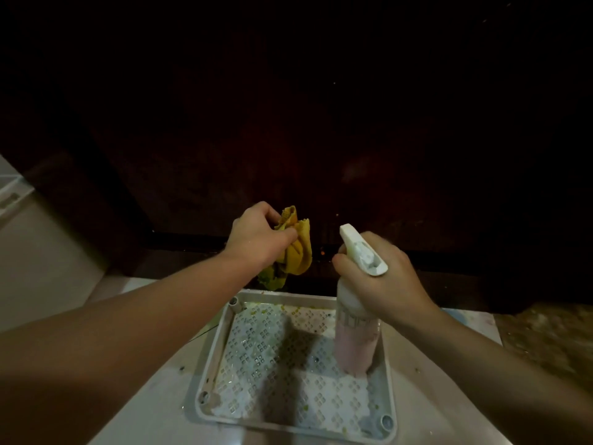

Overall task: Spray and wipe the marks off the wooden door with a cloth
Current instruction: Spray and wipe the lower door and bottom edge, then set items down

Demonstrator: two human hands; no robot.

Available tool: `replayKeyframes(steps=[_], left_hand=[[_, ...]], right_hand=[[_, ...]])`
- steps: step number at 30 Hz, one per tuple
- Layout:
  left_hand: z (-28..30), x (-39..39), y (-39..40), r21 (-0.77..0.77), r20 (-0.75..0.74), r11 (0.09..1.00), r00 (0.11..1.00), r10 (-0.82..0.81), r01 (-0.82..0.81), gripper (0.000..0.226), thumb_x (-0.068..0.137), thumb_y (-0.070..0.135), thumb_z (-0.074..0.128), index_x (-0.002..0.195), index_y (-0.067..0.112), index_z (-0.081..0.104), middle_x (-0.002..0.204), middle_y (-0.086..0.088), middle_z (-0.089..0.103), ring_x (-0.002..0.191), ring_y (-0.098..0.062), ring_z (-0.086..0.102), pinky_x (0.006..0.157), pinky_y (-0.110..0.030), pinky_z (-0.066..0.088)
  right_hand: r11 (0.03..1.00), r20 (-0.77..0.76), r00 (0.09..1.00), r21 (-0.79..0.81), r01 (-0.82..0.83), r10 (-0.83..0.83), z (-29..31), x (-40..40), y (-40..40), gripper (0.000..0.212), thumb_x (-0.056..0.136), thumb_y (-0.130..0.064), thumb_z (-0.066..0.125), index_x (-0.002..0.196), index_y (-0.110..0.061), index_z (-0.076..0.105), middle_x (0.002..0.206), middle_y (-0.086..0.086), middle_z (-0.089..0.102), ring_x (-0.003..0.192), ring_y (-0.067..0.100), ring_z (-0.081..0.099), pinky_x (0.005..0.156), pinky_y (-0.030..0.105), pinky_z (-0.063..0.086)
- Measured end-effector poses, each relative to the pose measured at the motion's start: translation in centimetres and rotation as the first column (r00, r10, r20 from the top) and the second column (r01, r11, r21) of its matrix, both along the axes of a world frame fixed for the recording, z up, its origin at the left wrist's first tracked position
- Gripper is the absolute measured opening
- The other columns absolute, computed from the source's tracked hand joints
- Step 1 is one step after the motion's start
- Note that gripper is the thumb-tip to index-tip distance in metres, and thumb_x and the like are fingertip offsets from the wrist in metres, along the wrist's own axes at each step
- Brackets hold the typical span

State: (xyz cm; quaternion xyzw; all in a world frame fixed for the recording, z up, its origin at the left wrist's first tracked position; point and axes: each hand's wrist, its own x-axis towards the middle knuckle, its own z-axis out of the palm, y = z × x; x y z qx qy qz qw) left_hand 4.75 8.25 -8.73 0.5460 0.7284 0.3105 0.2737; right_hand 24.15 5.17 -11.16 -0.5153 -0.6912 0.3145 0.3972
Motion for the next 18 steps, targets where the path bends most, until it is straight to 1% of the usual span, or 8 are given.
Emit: replayKeyframes(steps=[3,6,7,9,12,14,15,18], left_hand=[[0.1,-0.1,0.0,-0.008,0.004,1.0,1.0,-0.015,0.015,0.02,0.08,0.032,0.074,0.088,0.03,0.056,0.089,0.004,0.061,0.079,-0.011,0.06,0.066,-0.031,0.055],[0.4,-0.5,0.0,-0.008,0.012,1.0,1.0,-0.019,0.02,0.02,0.081,0.031,0.074,0.09,0.029,0.056,0.09,0.004,0.061,0.08,-0.011,0.06,0.064,-0.029,0.053],[0.4,-0.6,0.0,-0.007,0.017,1.0,1.0,-0.021,0.021,0.02,0.081,0.031,0.074,0.09,0.029,0.056,0.089,0.004,0.061,0.079,-0.01,0.06,0.061,-0.027,0.052],[0.5,-0.8,0.0,-0.006,0.016,1.0,1.0,-0.017,0.017,0.02,0.081,0.031,0.073,0.09,0.03,0.055,0.088,0.005,0.061,0.076,-0.008,0.06,0.055,-0.023,0.047],[0.4,-1.2,0.0,-0.016,0.006,1.0,1.0,-0.017,0.017,0.02,0.081,0.031,0.074,0.09,0.03,0.056,0.088,0.005,0.061,0.077,-0.009,0.06,0.056,-0.023,0.048],[0.2,-1.4,-0.1,-0.021,-0.002,1.0,1.0,-0.009,0.009,0.02,0.08,0.031,0.074,0.09,0.028,0.057,0.086,0.004,0.063,0.075,-0.008,0.061,0.053,-0.022,0.046],[0.2,-1.6,-0.1,-0.021,-0.005,1.0,1.0,-0.001,0.001,0.02,0.08,0.031,0.074,0.09,0.028,0.058,0.085,0.005,0.063,0.073,-0.007,0.061,0.052,-0.021,0.044],[0.2,-1.9,-0.1,-0.019,-0.01,1.0,1.0,0.012,-0.013,0.02,0.079,0.032,0.075,0.09,0.029,0.058,0.083,0.006,0.062,0.071,-0.006,0.06,0.05,-0.02,0.041]], right_hand=[[0.992,0.025,0.992,0.041,0.12,-0.121,-0.1,0.3,0.6,0.033,0.082,-0.025,0.063,0.056,-0.024,0.044,0.053,-0.008,0.046,0.051,0.009,0.045,0.051,0.031,0.035],[0.986,0.047,0.985,0.027,0.164,-0.165,-0.4,0.8,0.7,0.037,0.081,-0.021,0.061,0.052,-0.024,0.038,0.047,-0.009,0.04,0.046,0.008,0.04,0.049,0.03,0.032],[0.987,0.034,0.987,0.005,0.158,-0.158,-0.5,1.0,0.8,0.036,0.08,-0.021,0.061,0.052,-0.024,0.038,0.046,-0.009,0.041,0.046,0.007,0.039,0.048,0.028,0.032],[0.993,0.003,0.994,-0.039,0.11,-0.11,-0.5,1.2,0.7,0.033,0.079,-0.022,0.06,0.054,-0.023,0.04,0.048,-0.011,0.043,0.046,0.005,0.04,0.045,0.02,0.032],[0.994,-0.015,1.0,-0.11,0.007,-0.009,-0.4,1.0,0.8,0.025,0.08,-0.026,0.063,0.06,-0.024,0.049,0.056,-0.013,0.05,0.052,0.002,0.047,0.049,0.015,0.036],[0.982,0.004,1.0,-0.186,-0.028,0.03,-0.4,0.7,1.0,0.017,0.082,-0.026,0.065,0.069,-0.019,0.056,0.063,-0.009,0.054,0.06,0.006,0.052,0.057,0.025,0.04],[0.979,0.016,1.0,-0.205,-0.021,0.025,-0.5,0.6,1.2,0.019,0.083,-0.025,0.065,0.069,-0.017,0.055,0.063,-0.006,0.053,0.06,0.01,0.051,0.057,0.028,0.04],[0.976,0.04,0.995,-0.197,0.096,-0.09,-0.8,0.4,1.5,0.031,0.081,-0.024,0.063,0.056,-0.019,0.044,0.053,-0.008,0.044,0.051,0.01,0.042,0.049,0.029,0.034]])
